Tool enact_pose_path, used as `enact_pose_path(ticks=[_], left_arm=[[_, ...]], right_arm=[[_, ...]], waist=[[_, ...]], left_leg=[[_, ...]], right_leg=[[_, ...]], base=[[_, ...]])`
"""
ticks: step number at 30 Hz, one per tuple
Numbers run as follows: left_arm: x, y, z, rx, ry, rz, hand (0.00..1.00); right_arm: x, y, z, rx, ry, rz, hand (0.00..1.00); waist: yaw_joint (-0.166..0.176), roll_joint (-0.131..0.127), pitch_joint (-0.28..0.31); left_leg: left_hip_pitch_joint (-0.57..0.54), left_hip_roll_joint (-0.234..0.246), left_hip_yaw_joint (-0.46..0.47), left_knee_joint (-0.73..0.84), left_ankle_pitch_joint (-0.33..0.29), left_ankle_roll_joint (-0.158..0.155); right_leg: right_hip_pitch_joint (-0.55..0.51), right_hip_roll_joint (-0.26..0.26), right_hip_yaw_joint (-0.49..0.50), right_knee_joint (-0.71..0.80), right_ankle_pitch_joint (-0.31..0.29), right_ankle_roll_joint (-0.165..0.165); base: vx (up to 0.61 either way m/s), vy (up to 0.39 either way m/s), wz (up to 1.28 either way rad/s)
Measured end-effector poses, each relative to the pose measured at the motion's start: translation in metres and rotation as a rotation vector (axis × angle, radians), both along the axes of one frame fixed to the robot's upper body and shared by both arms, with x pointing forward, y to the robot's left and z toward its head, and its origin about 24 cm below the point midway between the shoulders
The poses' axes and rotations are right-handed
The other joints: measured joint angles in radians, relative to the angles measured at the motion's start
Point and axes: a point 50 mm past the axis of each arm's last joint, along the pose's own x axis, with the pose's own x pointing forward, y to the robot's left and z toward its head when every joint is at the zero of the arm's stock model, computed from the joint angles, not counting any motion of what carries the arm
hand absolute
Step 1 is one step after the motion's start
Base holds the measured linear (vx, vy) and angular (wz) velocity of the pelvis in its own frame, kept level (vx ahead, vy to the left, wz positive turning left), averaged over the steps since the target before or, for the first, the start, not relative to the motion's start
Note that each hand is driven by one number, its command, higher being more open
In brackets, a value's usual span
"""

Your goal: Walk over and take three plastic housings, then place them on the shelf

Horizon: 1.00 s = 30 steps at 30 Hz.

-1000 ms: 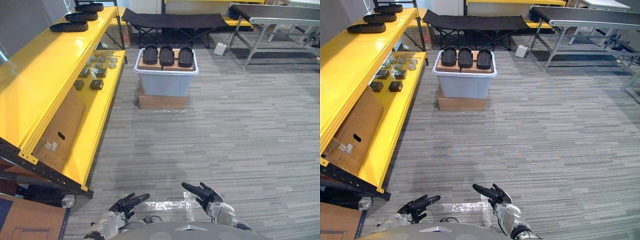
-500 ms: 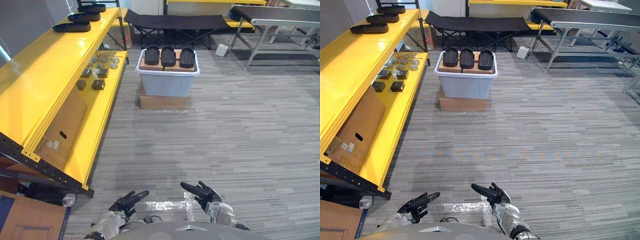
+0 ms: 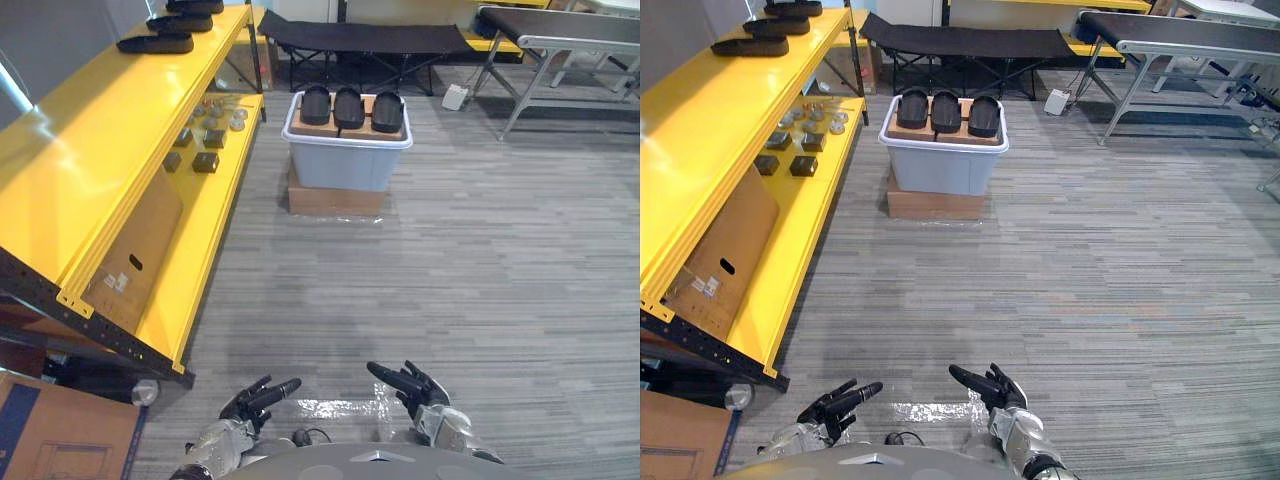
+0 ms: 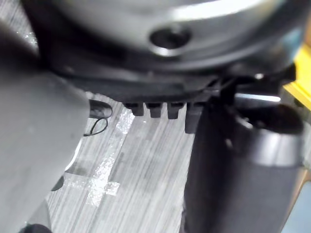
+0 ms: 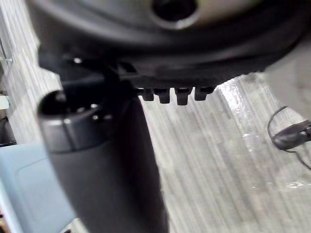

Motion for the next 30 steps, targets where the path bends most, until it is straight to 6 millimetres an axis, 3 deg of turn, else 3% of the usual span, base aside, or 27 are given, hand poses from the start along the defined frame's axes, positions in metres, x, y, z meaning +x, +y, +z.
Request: enact_pose_path(ticks=[2, 5, 6, 9, 10, 11, 12, 14, 15, 16, 17, 18, 19, 20, 22, 23, 24, 25, 26, 27, 28, 29, 30], left_arm=[[0.002, 0.001, 0.001, 0.002, 0.001, 0.004, 1.0], [0.003, 0.0, 0.001, -0.012, 0.018, 0.001, 1.0], [0.005, 0.0, 0.002, -0.013, 0.011, -0.001, 1.0], [0.007, -0.001, 0.003, -0.015, -0.004, -0.014, 1.0], [0.007, 0.0, 0.003, -0.014, -0.005, -0.014, 1.0], [0.007, 0.0, 0.003, -0.012, -0.007, -0.013, 1.0], [0.007, 0.001, 0.003, -0.012, -0.007, -0.012, 1.0], [0.004, -0.002, 0.002, -0.021, 0.001, -0.007, 1.0], [0.0, -0.001, 0.001, -0.02, 0.0, 0.003, 1.0], [0.011, 0.0, 0.006, -0.023, -0.052, 0.025, 1.0], [0.015, 0.0, 0.008, -0.026, -0.074, 0.039, 1.0], [0.018, -0.001, 0.01, -0.041, -0.102, 0.087, 1.0], [0.019, -0.002, 0.01, -0.056, -0.11, 0.117, 1.0], [0.021, -0.005, 0.011, -0.076, -0.122, 0.148, 1.0], [0.025, -0.012, 0.014, -0.101, -0.157, 0.163, 1.0], [0.029, -0.015, 0.017, -0.105, -0.188, 0.165, 1.0], [0.032, -0.016, 0.019, -0.113, -0.206, 0.166, 1.0], [0.037, -0.021, 0.022, -0.131, -0.24, 0.174, 1.0], [0.036, -0.024, 0.021, -0.139, -0.237, 0.182, 1.0], [0.039, -0.02, 0.023, -0.129, -0.249, 0.179, 1.0], [0.04, -0.014, 0.024, -0.115, -0.254, 0.174, 1.0], [0.042, -0.006, 0.026, -0.093, -0.26, 0.169, 1.0], [0.042, -0.005, 0.026, -0.087, -0.259, 0.171, 1.0]], right_arm=[[0.001, -0.003, 0.002, -0.019, -0.023, -0.006, 1.0], [-0.002, -0.004, 0.002, -0.053, -0.018, 0.002, 1.0], [-0.002, -0.004, 0.002, -0.055, -0.023, 0.008, 1.0], [-0.005, -0.003, 0.001, -0.057, -0.031, 0.036, 1.0], [-0.007, -0.003, 0.001, -0.054, -0.032, 0.038, 1.0], [-0.01, -0.003, 0.0, -0.043, -0.031, 0.039, 1.0], [-0.01, -0.003, 0.0, -0.041, -0.032, 0.039, 1.0], [-0.01, -0.009, 0.001, -0.048, -0.033, 0.036, 1.0], [-0.012, -0.012, 0.0, -0.051, -0.026, 0.027, 1.0], [-0.013, -0.015, 0.0, -0.054, -0.021, 0.02, 1.0], [-0.014, -0.019, 0.0, -0.061, -0.017, 0.021, 1.0], [-0.017, -0.025, -0.001, -0.079, 0.002, 0.032, 1.0], [-0.017, -0.028, -0.001, -0.09, 0.009, 0.035, 1.0], [-0.018, -0.031, -0.001, -0.103, 0.014, 0.041, 1.0], [-0.008, -0.032, 0.003, -0.111, -0.014, 0.05, 1.0], [0.004, -0.03, 0.007, -0.118, -0.049, 0.07, 1.0], [0.012, -0.028, 0.01, -0.122, -0.071, 0.082, 1.0], [0.02, -0.03, 0.015, -0.134, -0.108, 0.09, 1.0], [0.017, -0.029, 0.013, -0.134, -0.099, 0.098, 1.0], [0.017, -0.02, 0.012, -0.116, -0.096, 0.114, 1.0], [0.017, -0.015, 0.011, -0.104, -0.097, 0.121, 1.0], [0.019, -0.01, 0.011, -0.092, -0.105, 0.14, 1.0], [0.019, -0.01, 0.011, -0.093, -0.106, 0.143, 1.0]], waist=[[-0.005, -0.002, 0.0], [-0.005, 0.001, 0.003], [-0.005, 0.0, 0.01], [0.003, 0.005, 0.022], [0.005, 0.004, 0.021], [0.007, 0.002, 0.02], [0.006, 0.003, 0.02], [0.0, 0.03, 0.003], [0.003, 0.042, -0.018], [0.003, 0.059, -0.021], [0.003, 0.073, -0.017], [0.006, 0.098, 0.001], [0.006, 0.104, 0.004], [0.016, 0.103, 0.006], [0.048, 0.091, 0.012], [0.062, 0.081, 0.019], [0.066, 0.078, 0.025], [0.075, 0.104, 0.053], [0.084, 0.13, 0.059], [0.088, 0.102, 0.065], [0.088, 0.072, 0.067], [0.091, 0.008, 0.063], [0.093, -0.004, 0.06]], left_leg=[[0.0, 0.014, -0.032, 0.0, -0.004, -0.004], [0.013, 0.028, -0.045, 0.009, -0.018, -0.034], [0.009, 0.035, -0.047, 0.053, -0.051, -0.043], [0.013, 0.064, -0.052, 0.188, -0.157, -0.081], [0.012, 0.074, -0.055, 0.222, -0.193, -0.095], [0.011, 0.092, -0.056, 0.273, -0.251, -0.124], [0.011, 0.096, -0.056, 0.283, -0.265, -0.129], [0.006, 0.156, -0.049, 0.34, -0.32, -0.167], [-0.05, 0.2, -0.033, 0.472, -0.329, -0.18], [-0.159, 0.279, 0.012, 0.712, -0.302, -0.176], [-0.215, 0.321, 0.024, 0.839, -0.265, -0.171], [-0.315, 0.379, 0.005, 1.071, -0.226, -0.165], [-0.337, 0.372, -0.009, 1.105, -0.235, -0.168], [-0.367, 0.331, -0.015, 1.091, -0.253, -0.171], [-0.403, 0.249, -0.005, 0.894, -0.259, -0.176], [-0.429, 0.195, -0.01, 0.678, -0.225, -0.176], [-0.442, 0.163, -0.031, 0.495, -0.158, -0.18], [-0.445, 0.151, -0.093, 0.255, 0.019, -0.214], [-0.44, 0.176, -0.109, 0.269, 0.098, -0.176], [-0.427, 0.169, -0.099, 0.298, 0.156, -0.123], [-0.423, 0.145, -0.085, 0.302, 0.139, -0.109], [-0.429, 0.1, -0.068, 0.327, 0.097, -0.087], [-0.434, 0.087, -0.06, 0.343, 0.076, -0.08]], right_leg=[[-0.035, 0.039, 0.021, -0.043, -0.036, 0.007], [-0.054, 0.09, 0.043, -0.298, 0.001, 0.051], [-0.049, 0.108, 0.06, -0.393, 0.037, 0.056], [-0.015, 0.145, 0.08, -0.468, 0.095, 0.027], [-0.006, 0.157, 0.081, -0.465, 0.089, 0.017], [0.008, 0.179, 0.078, -0.45, 0.064, -0.023], [0.009, 0.184, 0.078, -0.444, 0.056, -0.033], [0.012, 0.232, 0.073, -0.422, 0.062, -0.053], [0.017, 0.267, 0.063, -0.429, 0.071, -0.066], [0.033, 0.299, 0.058, -0.442, 0.064, -0.085], [0.057, 0.318, 0.055, -0.462, 0.065, -0.101], [0.136, 0.359, 0.057, -0.507, 0.055, -0.122], [0.169, 0.363, 0.065, -0.519, 0.05, -0.13], [0.229, 0.361, 0.088, -0.549, 0.047, -0.135], [0.279, 0.344, 0.141, -0.594, 0.047, -0.135], [0.29, 0.335, 0.173, -0.616, 0.046, -0.134], [0.302, 0.334, 0.193, -0.633, 0.044, -0.131], [0.36, 0.37, 0.229, -0.663, 0.017, -0.096], [0.401, 0.401, 0.254, -0.65, -0.031, -0.078], [0.413, 0.382, 0.265, -0.611, -0.084, -0.069], [0.41, 0.361, 0.265, -0.593, -0.113, -0.072], [0.398, 0.31, 0.266, -0.553, -0.152, -0.073], [0.396, 0.295, 0.267, -0.534, -0.158, -0.072]], base=[[0.17, 0.03, 0.49], [0.23, 0.029, 0.22], [0.2, -0.008, 0.06], [0.26, -0.076, 0.05], [0.33, -0.213, 0.04], [0.3, -0.224, 0.0], [0.39, -0.311, -0.06], [0.33, -0.247, -0.07], [0.3, -0.202, -0.07], [0.39, -0.281, -0.05], [0.49, -0.345, -0.04], [0.43, -0.286, -0.07], [0.55, -0.254, -0.29], [0.44, -0.127, -0.67], [0.45, -0.069, -0.94], [0.35, 0.043, -0.86], [0.48, 0.125, -1.0], [0.47, 0.208, -0.8], [0.48, 0.276, -0.66], [0.4, 0.237, -0.28], [0.42, 0.17, -0.02], [0.36, 0.093, 0.07], [0.39, 0.099, 0.01]])
